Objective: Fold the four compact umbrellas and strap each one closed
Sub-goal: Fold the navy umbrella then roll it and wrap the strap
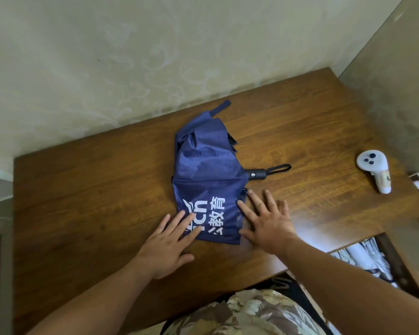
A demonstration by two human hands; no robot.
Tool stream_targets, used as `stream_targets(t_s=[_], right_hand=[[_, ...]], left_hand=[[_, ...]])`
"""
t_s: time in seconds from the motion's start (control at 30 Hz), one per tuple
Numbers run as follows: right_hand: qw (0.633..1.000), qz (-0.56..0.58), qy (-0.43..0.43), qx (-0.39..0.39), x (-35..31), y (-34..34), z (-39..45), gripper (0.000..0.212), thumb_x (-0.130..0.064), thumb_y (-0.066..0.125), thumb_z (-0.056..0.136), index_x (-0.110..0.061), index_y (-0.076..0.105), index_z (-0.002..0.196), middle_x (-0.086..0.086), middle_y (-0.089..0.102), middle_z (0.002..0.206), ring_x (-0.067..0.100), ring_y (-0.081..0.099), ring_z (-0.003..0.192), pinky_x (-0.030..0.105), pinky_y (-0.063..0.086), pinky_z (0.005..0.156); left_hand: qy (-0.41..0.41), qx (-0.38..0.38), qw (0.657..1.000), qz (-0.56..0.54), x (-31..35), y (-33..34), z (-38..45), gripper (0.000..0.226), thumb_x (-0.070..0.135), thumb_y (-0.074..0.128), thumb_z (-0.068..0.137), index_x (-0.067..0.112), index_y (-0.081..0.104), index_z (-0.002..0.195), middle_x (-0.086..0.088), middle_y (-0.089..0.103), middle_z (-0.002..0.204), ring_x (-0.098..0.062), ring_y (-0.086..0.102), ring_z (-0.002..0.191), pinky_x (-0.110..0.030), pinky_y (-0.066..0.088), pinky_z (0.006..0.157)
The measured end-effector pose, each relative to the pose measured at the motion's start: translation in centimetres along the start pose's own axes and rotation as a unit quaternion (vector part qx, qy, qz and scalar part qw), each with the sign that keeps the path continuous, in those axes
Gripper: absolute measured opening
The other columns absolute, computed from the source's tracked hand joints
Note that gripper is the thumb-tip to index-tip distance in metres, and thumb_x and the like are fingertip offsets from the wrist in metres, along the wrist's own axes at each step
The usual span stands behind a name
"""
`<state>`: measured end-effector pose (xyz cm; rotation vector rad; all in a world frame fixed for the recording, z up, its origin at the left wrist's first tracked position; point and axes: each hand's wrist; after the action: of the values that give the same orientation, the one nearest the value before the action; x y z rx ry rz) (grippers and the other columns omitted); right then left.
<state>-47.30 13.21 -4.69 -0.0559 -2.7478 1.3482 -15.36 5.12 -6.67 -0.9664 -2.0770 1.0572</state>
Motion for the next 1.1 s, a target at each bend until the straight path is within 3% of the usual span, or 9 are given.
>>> stream_targets(t_s=[0.1,0.17,0.23,0.33,0.47,0.7,0.8,0.9,1.1], right_hand=[[1.000,0.000,-0.006,-0.011,0.8,0.1,0.0,0.079,-0.081,0.012,0.094,-0.052,-0.038,0.148,-0.006,-0.040,0.164,0.040,-0.024,0.155,0.070,0.007,0.120],[1.000,0.008,-0.004,-0.015,0.3,-0.1,0.2,0.078,-0.080,0.014,0.095,-0.053,-0.034,0.150,-0.006,-0.039,0.165,0.041,-0.023,0.155,0.069,0.007,0.120],[1.000,0.014,-0.003,-0.020,0.3,-0.3,0.2,0.078,-0.080,0.016,0.095,-0.053,-0.030,0.152,-0.006,-0.038,0.165,0.041,-0.023,0.155,0.068,0.010,0.120],[0.999,0.022,-0.010,-0.039,0.4,-0.4,0.3,0.079,-0.080,0.020,0.096,-0.053,-0.029,0.152,-0.007,-0.040,0.164,0.041,-0.026,0.154,0.067,0.012,0.121],[0.997,0.032,-0.016,-0.068,0.7,-0.8,0.6,0.081,-0.078,0.025,0.097,-0.054,-0.028,0.153,-0.008,-0.044,0.161,0.040,-0.031,0.153,0.068,0.010,0.122],[0.986,0.142,-0.038,-0.083,2.0,-2.0,0.2,0.081,-0.043,0.042,0.098,-0.055,-0.010,0.159,-0.020,-0.029,0.166,0.027,-0.027,0.156,0.062,0.005,0.125],[0.948,0.318,0.003,-0.021,4.1,-3.1,0.0,0.072,-0.016,0.049,0.094,-0.043,0.034,0.159,-0.012,0.025,0.170,0.023,0.019,0.158,0.044,0.028,0.124],[0.914,0.383,0.093,0.100,5.6,-5.6,0.2,0.038,-0.020,0.053,0.098,-0.034,0.068,0.131,0.003,0.074,0.122,0.026,0.068,0.111,0.030,0.053,0.089],[0.833,0.504,0.076,0.215,3.7,-13.7,1.6,0.026,-0.024,0.059,0.098,-0.031,0.070,0.121,-0.008,0.071,0.106,0.020,0.068,0.100,0.033,0.055,0.085]], left_hand=[[0.004,0.006,0.999,-0.032,-1.1,-0.7,-1.1,0.067,0.070,0.019,0.106,0.047,-0.002,0.166,0.015,-0.023,0.172,-0.013,-0.023,0.159,-0.042,-0.011,0.129],[-0.022,0.084,0.991,-0.102,-1.4,-2.6,-0.3,0.055,0.063,0.026,0.107,0.044,0.045,0.155,0.016,0.033,0.168,-0.013,0.026,0.157,-0.040,0.021,0.128],[-0.100,0.213,0.955,-0.182,-2.1,-5.3,1.5,0.046,0.052,0.038,0.106,0.028,0.076,0.108,0.008,0.073,0.115,-0.016,0.063,0.109,-0.042,0.052,0.099],[-0.287,0.349,0.839,-0.304,-3.7,-10.0,5.2,0.023,0.033,0.052,0.106,0.021,0.071,0.100,0.003,0.067,0.099,-0.022,0.061,0.094,-0.036,0.048,0.082],[-0.358,0.280,0.693,-0.560,-4.4,-16.0,10.0,0.043,0.035,0.060,0.104,0.026,0.051,0.145,0.001,0.061,0.131,-0.021,0.059,0.116,-0.033,0.042,0.092],[-0.365,0.266,0.675,-0.584,-4.4,-18.1,11.8,0.059,0.026,0.073,0.099,0.024,0.045,0.151,0.001,0.062,0.121,-0.025,0.062,0.117,-0.037,0.049,0.097],[-0.360,0.277,0.642,-0.618,-3.8,-17.6,10.6,0.054,0.019,0.078,0.096,0.021,0.052,0.142,0.002,0.065,0.115,-0.025,0.065,0.114,-0.039,0.053,0.097],[-0.329,0.268,0.634,-0.647,-2.8,-17.2,8.8,0.055,0.009,0.075,0.097,0.029,0.050,0.142,0.007,0.065,0.111,-0.024,0.067,0.112,-0.048,0.056,0.102],[-0.277,0.271,0.627,-0.675,-0.4,-16.1,5.8,0.061,-0.004,0.065,0.100,0.036,0.049,0.143,0.007,0.075,0.114,-0.015,0.074,0.104,-0.040,0.062,0.088]])
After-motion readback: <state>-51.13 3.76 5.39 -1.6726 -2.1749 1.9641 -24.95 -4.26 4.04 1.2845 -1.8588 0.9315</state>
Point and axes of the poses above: each hand's wrist, its own z-axis towards the middle knuckle, its own y-axis out of the palm, x = y × z
